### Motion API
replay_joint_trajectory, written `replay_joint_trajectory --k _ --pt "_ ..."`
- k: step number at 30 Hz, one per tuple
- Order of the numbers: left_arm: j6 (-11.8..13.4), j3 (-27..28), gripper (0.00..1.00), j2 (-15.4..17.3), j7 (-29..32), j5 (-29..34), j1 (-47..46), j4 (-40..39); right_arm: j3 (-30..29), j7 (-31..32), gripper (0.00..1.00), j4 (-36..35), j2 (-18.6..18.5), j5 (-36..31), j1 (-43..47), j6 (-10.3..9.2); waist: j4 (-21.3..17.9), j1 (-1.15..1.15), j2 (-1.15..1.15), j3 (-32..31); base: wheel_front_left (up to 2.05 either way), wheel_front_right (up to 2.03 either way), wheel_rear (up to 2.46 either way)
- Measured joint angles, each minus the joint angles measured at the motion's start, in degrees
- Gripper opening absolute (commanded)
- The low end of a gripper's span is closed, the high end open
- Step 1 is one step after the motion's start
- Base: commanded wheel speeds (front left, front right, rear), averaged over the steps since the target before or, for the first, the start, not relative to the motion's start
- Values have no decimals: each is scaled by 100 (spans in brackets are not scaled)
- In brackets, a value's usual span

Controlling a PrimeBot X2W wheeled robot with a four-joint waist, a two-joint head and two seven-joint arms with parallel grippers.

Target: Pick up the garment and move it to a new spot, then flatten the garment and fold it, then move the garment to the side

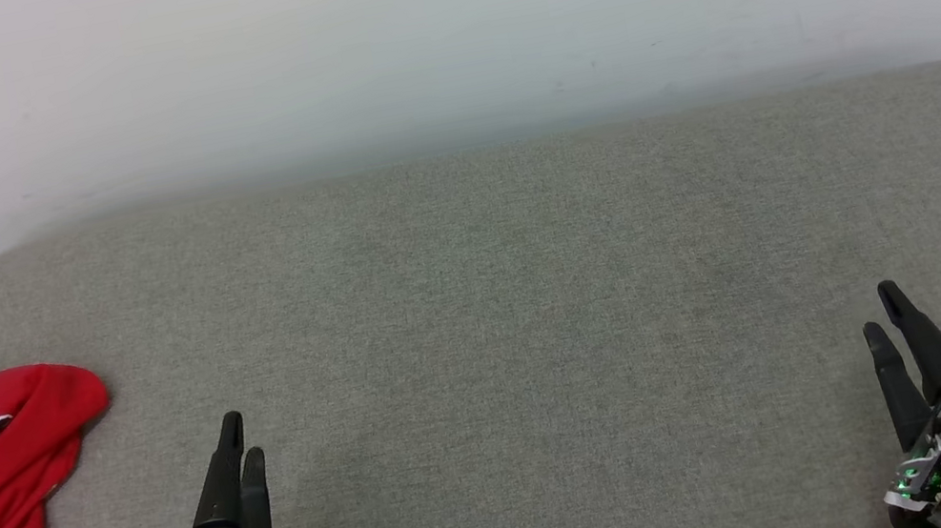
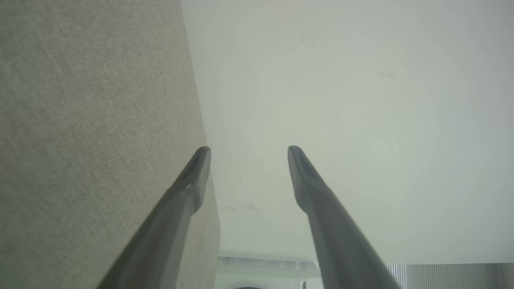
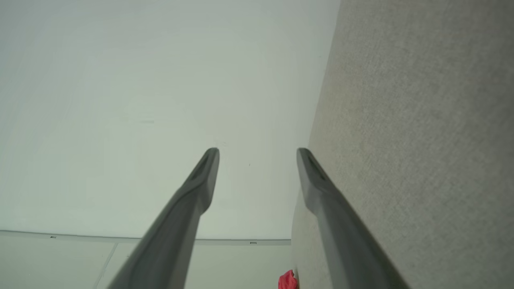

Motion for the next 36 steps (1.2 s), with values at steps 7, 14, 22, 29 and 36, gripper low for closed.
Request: replay_joint_trajectory --k 7,14,22,29,36 --pt "0 -189 100 2 -194 157 -11 -241 83 -203 100 -160 -1 -175 10 0 8 0 0 0 0 0 0" --pt "0 -224 100 4 -378 711 -12 -519 71 -370 100 -345 -1 -701 60 0 18 0 0 0 0 0 0" --pt "0 -298 100 3 -558 1638 -10 -755 41 -552 100 -558 -1 -1644 64 0 33 0 0 -6 0 0 0" --pt "0 -392 100 3 -705 2592 -5 -861 59 -705 100 -695 0 -2572 89 0 43 0 0 -17 0 0 0" --pt "0 -450 100 3 -835 3493 23 -920 97 -847 100 -762 0 -3524 131 0 44 0 0 -17 0 0 0"
